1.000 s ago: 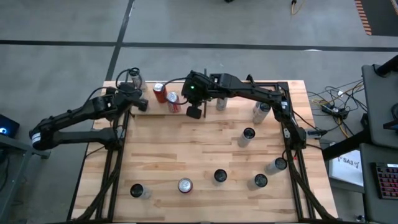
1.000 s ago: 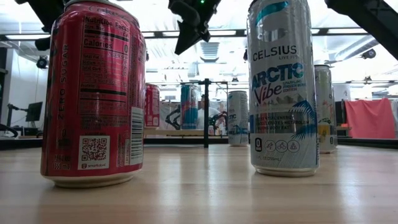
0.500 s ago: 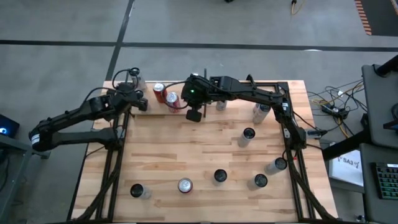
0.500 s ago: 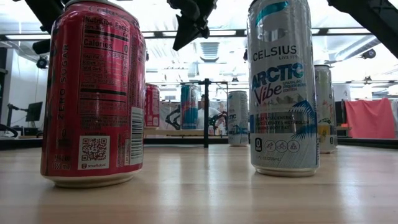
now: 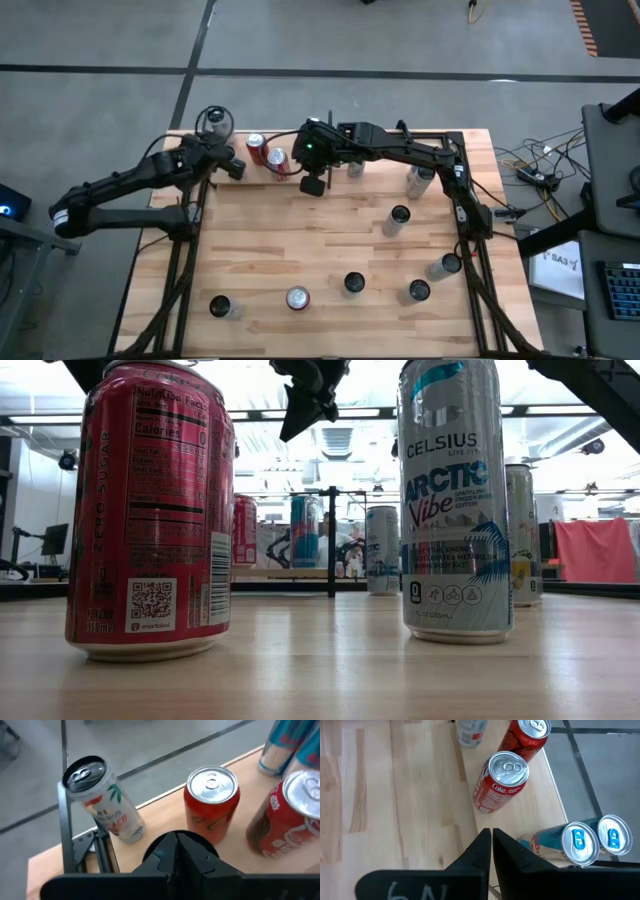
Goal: Place canned beverage on shelf
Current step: Put the top white and pink soda can on the shelf aligned with the other white and pink soda can
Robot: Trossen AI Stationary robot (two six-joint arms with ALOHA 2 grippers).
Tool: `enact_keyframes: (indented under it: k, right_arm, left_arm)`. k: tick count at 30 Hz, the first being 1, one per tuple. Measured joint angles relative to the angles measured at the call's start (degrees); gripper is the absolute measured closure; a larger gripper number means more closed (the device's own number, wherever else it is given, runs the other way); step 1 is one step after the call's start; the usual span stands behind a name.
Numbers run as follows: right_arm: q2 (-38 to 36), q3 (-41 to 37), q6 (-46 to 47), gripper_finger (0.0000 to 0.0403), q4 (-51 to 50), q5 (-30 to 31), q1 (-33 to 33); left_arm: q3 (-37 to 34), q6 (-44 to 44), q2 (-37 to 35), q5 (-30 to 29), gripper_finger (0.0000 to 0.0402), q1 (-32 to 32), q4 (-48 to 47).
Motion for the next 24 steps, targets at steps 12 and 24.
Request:
enact_keyframes:
  k: [12,24]
  right_arm:
    - [-0.02,0.0,0.63,0.0394,-0.15,0.0,0.0]
    - [-0.02,0.0,0.62,0.0394,-0.22,0.0,0.0]
  left_arm:
    - [0.83,-11.85,4.64,-4.58,0.0402,0.07,-4.87]
    - [0.59,-16.23,2.68,-7.4,0.0402,-0.04,-7.08]
